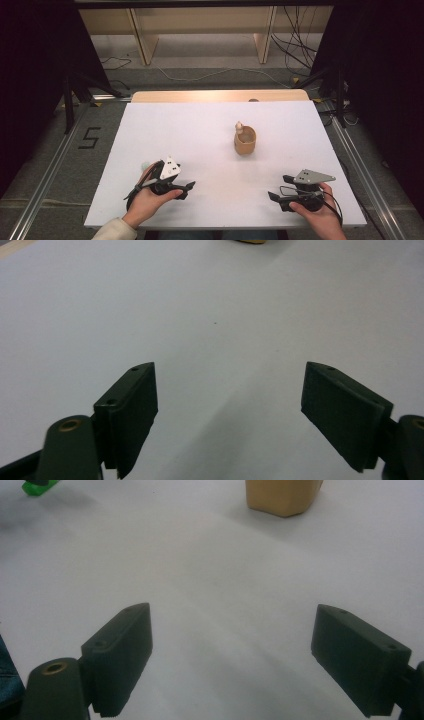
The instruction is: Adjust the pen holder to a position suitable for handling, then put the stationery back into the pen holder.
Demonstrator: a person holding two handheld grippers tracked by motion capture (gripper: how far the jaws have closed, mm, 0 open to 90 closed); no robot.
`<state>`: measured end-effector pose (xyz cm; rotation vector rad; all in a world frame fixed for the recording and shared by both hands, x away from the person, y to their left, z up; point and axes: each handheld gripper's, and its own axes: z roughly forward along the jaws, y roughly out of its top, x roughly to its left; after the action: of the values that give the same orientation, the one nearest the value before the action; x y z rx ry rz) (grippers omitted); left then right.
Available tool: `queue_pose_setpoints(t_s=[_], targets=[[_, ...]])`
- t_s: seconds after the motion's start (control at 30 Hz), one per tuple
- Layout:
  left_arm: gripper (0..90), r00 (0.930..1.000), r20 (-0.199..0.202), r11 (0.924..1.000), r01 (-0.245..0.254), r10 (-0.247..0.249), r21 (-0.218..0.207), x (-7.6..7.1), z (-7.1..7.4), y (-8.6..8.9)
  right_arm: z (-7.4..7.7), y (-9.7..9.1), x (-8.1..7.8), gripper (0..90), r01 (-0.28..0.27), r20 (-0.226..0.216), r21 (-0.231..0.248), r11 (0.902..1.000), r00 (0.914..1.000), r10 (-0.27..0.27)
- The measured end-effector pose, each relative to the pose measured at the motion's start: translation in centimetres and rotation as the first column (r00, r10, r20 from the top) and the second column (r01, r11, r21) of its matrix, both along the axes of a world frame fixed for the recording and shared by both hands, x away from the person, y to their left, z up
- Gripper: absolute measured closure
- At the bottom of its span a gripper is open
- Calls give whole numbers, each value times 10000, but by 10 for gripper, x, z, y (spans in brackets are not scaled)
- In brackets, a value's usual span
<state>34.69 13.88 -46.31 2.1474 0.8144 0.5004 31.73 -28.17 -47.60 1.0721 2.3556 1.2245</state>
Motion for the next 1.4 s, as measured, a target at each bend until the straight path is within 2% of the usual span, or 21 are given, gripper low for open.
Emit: queue_pose_setpoints(t_s=[0.07, 0.1, 0.13, 0.23, 0.4, 0.7, 0.97, 1.2, 1.23, 1.27, 1.3, 1.33, 1.37, 1.4], targets=[[235, 9997, 106, 9998, -209, 208, 79, 4, 3, 6, 0, 0, 0, 176, 7, -17, -26, 10000, 10000, -7], [270, 9987, 218, 9990, -457, 456, 22, 8, 6, 12, 0, 0, 0, 176, -11, 3, -17, 10000, 10000, 11], [282, 9987, 218, 9990, -457, 456, 22, 8, 6, 12, 0, 0, 0, 176, -6, 0, -24, 10000, 10000, 6], [309, 9948, 312, 9953, -962, 964, -103, 15, 9, 24, 0, 0, 1, 175, 14, -5, 18, 10000, 10000, -14], [342, 9899, 169, 9900, -1407, 1406, 52, 22, 9, 40, 0, 1, 2, 175, 20, -3, -5, 10000, 10000, -20], [348, 9887, 319, 9887, -1471, 1461, 302, 26, 6, 48, 0, 3, 5, 175, 61, -72, -22, 10000, 10000, -61], [377, 9820, 365, 9821, -1863, 1853, 264, 29, 7, 52, 0, 1, 4, 175, 68, -52, -18, 10000, 10000, -68], [428, 9812, 367, 9816, -1902, 1895, 158, 33, 6, 55, 0, 1, 3, 175, 143, -37, 41, 9999, 9999, -143], [472, 9818, 357, 9821, -1875, 1867, 207, 35, 7, 56, 0, 1, 2, 175, 173, -69, 20, 9998, 9998, -172], [472, 9819, 341, 9821, -1873, 1865, 218, 36, 7, 56, 0, 1, 2, 175, 173, -69, 20, 9998, 9998, -172], [544, 9815, 335, 9815, -1893, 1883, 285, 38, 8, 58, 0, 1, 2, 175, 164, -32, 45, 9999, 9999, -163], [544, 9819, 274, 9814, -1881, 1872, 389, 39, 9, 59, 0, 1, 2, 175, 164, -32, 45, 9999, 9999, -163], [652, 9821, 66, 9805, -1885, 1884, 557, 45, 11, 62, 0, 0, 1, 175, 176, -13, 47, 9998, 9998, -176], [711, 9821, 66, 9805, -1885, 1884, 557, 45, 11, 62, 0, 0, 1, 175, 180, -8, 56, 9998, 9998, -180]])
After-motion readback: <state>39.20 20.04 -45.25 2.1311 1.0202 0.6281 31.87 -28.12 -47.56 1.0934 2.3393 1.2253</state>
